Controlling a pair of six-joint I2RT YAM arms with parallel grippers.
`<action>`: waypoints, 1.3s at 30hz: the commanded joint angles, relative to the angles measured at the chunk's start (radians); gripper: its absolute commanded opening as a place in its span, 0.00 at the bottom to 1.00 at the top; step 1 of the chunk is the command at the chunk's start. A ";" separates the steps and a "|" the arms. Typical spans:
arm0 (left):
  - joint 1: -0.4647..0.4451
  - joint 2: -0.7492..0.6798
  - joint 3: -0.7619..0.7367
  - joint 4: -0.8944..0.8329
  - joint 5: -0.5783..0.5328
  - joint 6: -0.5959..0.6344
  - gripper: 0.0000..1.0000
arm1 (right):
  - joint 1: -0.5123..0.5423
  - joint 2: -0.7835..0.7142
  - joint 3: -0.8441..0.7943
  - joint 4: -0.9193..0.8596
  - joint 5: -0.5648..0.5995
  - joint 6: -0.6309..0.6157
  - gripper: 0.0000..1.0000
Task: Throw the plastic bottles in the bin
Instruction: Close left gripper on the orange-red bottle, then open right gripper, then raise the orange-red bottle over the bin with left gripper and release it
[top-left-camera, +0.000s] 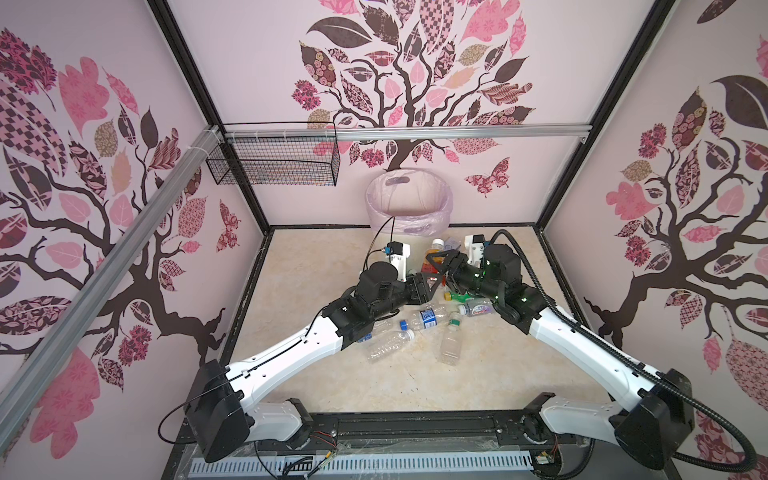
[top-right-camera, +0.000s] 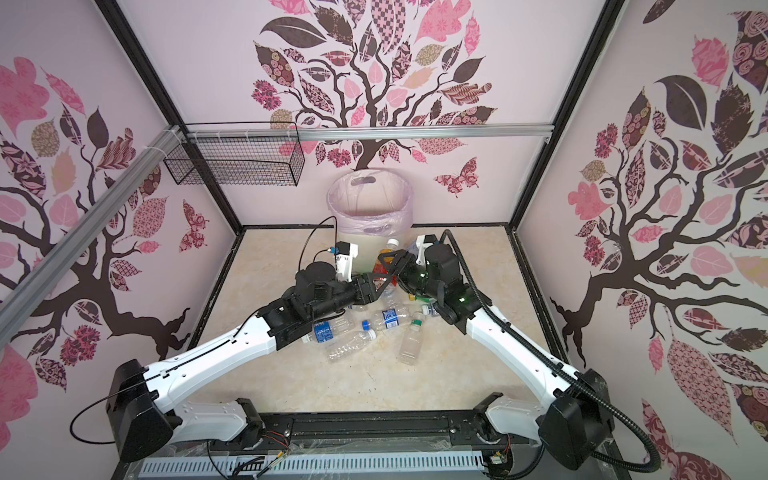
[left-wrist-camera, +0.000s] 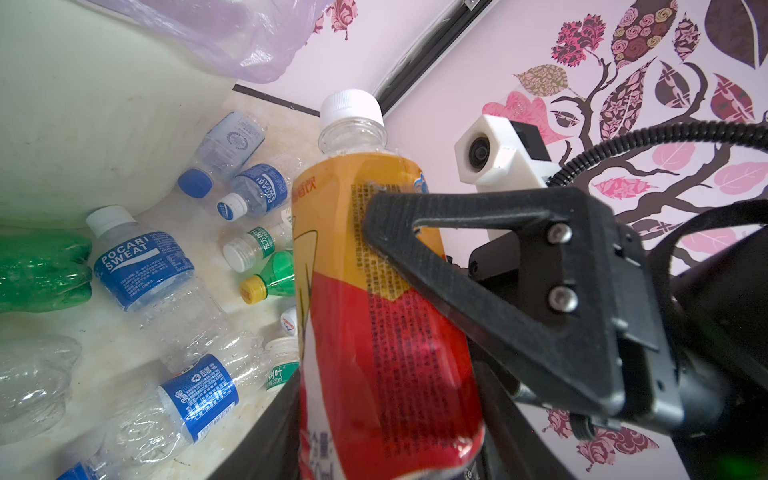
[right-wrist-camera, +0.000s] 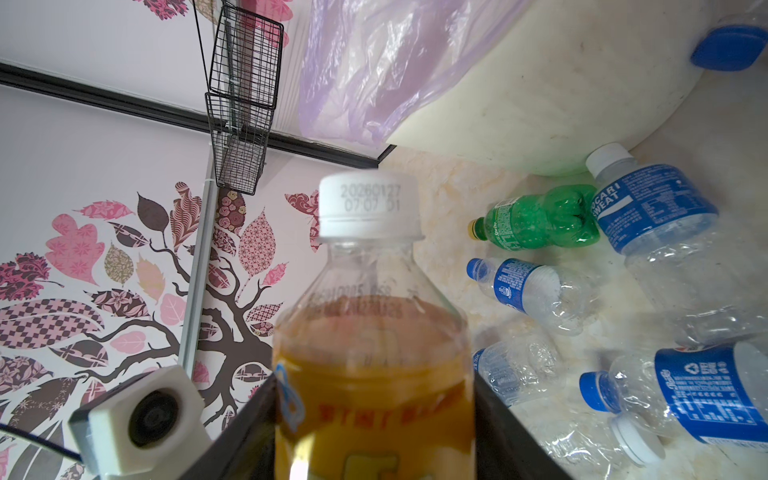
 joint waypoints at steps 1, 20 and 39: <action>0.005 -0.016 -0.026 0.011 -0.025 0.023 0.45 | 0.016 0.005 0.024 -0.006 -0.031 -0.018 0.67; 0.009 -0.103 -0.022 -0.172 -0.115 0.130 0.42 | -0.103 -0.009 0.102 -0.113 -0.034 -0.122 0.99; 0.168 0.101 0.621 -0.248 -0.295 0.584 0.41 | -0.118 0.012 0.323 -0.309 0.073 -0.516 1.00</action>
